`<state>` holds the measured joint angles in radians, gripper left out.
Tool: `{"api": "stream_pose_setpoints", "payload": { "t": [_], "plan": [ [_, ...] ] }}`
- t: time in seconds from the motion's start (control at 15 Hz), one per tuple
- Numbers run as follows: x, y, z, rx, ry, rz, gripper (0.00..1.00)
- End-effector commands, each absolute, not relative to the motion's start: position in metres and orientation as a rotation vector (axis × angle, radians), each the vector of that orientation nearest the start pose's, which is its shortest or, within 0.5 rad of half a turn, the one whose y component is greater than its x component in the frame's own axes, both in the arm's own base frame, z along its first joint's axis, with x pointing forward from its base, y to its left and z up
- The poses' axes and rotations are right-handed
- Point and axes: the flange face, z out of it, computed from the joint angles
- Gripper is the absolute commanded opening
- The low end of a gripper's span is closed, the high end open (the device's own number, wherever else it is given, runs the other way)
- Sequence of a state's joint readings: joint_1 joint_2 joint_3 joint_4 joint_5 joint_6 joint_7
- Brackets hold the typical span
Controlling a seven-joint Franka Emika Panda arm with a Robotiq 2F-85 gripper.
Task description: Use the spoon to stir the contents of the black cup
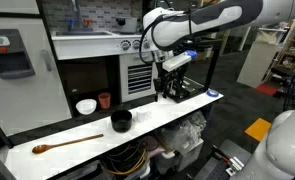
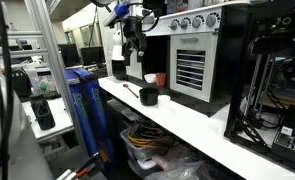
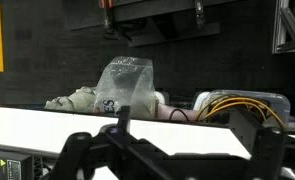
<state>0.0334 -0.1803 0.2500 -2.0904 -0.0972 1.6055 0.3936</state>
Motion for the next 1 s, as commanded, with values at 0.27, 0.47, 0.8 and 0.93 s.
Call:
{"api": "stream_pose_setpoints", "payload": {
  "t": [0.27,0.47,0.8,0.93],
  "plan": [
    [0.448,0.127,0.48,-3.341,0.17,0.415,1.0],
    [0.442,0.139,0.48,-3.332,0.099,0.371,1.0],
    [0.475,0.187,0.454,-3.258,-0.195,0.29,1.0],
    [0.491,0.209,0.438,-3.23,-0.372,0.245,1.0]
  ]
}}
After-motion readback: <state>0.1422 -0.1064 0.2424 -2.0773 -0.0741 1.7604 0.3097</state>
